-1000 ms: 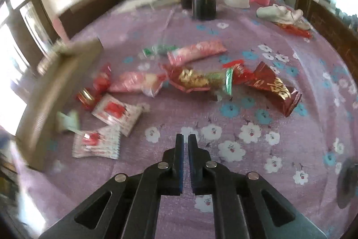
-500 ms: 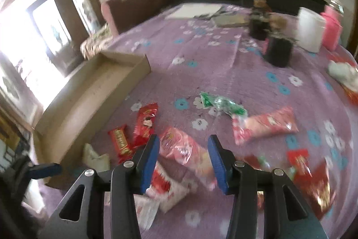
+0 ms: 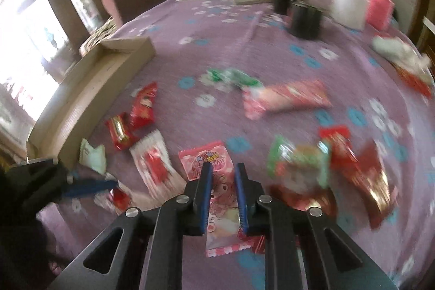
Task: Organize snacks
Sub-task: 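Grasp the pink packet with the right tool while the left tool grasps a white-red packet, then carry both held packets over the cardboard box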
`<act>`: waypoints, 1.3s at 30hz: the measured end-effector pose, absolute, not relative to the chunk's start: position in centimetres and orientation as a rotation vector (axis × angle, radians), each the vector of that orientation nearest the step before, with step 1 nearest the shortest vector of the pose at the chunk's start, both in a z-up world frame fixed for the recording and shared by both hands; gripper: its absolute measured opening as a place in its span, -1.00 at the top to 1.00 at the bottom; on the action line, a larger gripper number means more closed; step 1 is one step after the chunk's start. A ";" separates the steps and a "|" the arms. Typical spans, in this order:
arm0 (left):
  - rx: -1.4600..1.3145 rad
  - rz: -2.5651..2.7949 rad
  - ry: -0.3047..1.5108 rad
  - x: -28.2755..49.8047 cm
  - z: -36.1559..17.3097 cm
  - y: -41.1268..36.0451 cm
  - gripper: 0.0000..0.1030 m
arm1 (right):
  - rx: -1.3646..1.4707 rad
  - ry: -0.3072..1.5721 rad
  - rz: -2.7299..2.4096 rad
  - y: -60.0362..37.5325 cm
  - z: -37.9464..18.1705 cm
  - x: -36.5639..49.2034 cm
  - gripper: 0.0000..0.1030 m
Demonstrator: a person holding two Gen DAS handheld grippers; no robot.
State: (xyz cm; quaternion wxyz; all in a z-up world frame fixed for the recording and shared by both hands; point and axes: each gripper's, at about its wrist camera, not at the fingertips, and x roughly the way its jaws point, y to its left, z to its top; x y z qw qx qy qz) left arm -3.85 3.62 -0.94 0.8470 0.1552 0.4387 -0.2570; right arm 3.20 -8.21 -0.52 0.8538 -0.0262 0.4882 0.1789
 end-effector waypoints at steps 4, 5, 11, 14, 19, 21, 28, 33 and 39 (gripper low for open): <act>0.296 -0.552 0.944 -3.9 -1.5 3.8 -0.25 | -0.008 1.007 0.367 -10.4 -0.6 2.2 0.59; 0.282 -0.557 0.957 -3.5 -1.7 3.9 -0.61 | -0.008 0.993 0.366 -10.6 -0.6 1.9 0.59; 0.322 -0.555 1.011 -3.5 -2.3 2.9 -1.00 | -0.012 0.941 0.397 -10.6 -0.7 0.9 0.28; 0.320 -0.559 1.009 -3.8 -2.2 3.2 -1.00 | -0.023 0.939 0.413 -10.2 -1.1 0.7 0.24; 0.288 -0.520 0.946 -4.3 -1.3 3.7 0.48 | -0.070 0.926 0.410 -9.7 -1.1 -0.1 0.24; 0.271 -0.511 0.951 -4.6 -1.2 3.8 0.54 | -0.091 0.924 0.404 -9.4 -1.2 -0.4 0.27; 0.153 -0.567 0.937 -6.1 -0.2 5.4 0.56 | -0.091 0.943 0.414 -8.5 -0.8 -2.0 0.70; 0.015 -0.599 0.907 -6.4 2.4 8.3 0.56 | 0.018 0.927 0.429 -9.5 0.9 -3.5 0.71; -0.133 -0.483 0.859 -4.0 6.2 15.6 0.56 | 0.108 0.875 0.501 -7.8 5.3 -3.2 0.71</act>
